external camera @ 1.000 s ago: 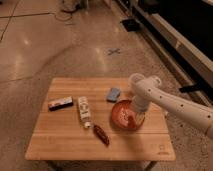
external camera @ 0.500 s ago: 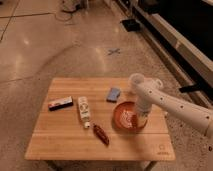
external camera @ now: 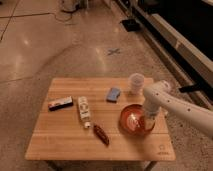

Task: Push the ceramic bowl across the table

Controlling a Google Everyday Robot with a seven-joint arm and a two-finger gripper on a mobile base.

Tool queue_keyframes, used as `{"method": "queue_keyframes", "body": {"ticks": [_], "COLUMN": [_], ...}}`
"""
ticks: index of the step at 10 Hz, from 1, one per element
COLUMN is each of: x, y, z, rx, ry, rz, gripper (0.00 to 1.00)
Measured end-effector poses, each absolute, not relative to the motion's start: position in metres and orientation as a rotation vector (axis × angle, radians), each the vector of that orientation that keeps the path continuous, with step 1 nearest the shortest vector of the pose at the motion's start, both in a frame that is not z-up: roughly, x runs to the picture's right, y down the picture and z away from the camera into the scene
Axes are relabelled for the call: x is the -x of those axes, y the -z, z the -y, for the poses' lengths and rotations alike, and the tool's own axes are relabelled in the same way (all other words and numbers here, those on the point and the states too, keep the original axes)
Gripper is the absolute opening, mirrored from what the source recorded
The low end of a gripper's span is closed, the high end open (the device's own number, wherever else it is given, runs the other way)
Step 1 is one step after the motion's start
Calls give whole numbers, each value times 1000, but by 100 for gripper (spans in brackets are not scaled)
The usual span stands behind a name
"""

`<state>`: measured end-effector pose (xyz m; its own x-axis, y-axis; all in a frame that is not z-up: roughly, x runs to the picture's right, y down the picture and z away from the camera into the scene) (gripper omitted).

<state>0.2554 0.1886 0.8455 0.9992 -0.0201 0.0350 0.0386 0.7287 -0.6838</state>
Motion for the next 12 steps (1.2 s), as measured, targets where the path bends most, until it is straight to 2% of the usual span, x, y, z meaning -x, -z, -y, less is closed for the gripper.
{"method": "queue_keyframes", "body": {"ticks": [7,10,12], "x": [-323,-319,-318], "y": [-821,-798,-793], "z": [-195,-169,-165], "rx": [729,671,666], "ry": [-127,-152,-154], "rz": [-45,2,10], "gripper": [65,65,65]}}
